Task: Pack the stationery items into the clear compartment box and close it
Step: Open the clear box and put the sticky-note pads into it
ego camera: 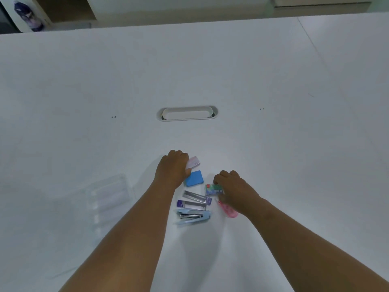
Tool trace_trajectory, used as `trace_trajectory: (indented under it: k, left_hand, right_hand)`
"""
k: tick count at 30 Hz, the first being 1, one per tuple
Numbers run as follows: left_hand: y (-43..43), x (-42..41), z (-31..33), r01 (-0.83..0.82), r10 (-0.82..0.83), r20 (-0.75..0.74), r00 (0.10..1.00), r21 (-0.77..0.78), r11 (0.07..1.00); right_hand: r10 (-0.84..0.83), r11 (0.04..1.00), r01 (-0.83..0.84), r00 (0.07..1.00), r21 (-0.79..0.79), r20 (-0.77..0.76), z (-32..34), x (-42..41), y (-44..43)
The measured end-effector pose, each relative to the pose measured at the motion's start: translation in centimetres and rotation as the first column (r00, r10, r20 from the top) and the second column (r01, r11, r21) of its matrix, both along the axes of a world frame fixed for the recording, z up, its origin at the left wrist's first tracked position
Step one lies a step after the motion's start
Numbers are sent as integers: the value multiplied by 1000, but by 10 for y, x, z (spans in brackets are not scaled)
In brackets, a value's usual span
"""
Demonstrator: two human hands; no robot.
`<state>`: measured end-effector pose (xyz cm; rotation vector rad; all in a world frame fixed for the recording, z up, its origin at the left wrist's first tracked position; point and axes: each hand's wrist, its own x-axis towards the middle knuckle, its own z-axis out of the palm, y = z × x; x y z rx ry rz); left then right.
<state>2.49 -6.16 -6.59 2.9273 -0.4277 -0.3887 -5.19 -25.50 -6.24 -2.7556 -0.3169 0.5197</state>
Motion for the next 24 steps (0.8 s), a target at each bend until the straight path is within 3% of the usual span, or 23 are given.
trace_trajectory:
  k: [8,24]
  left_hand:
    - [40,1,22,-60,68,55,996,-130,990]
    - [238,-69,39,-148,147,99,984,6,989]
  right_hand:
    - [-39,999,39,999,27,26,28,23,4]
    - [135,978,-144,989,149,66,38,39,193]
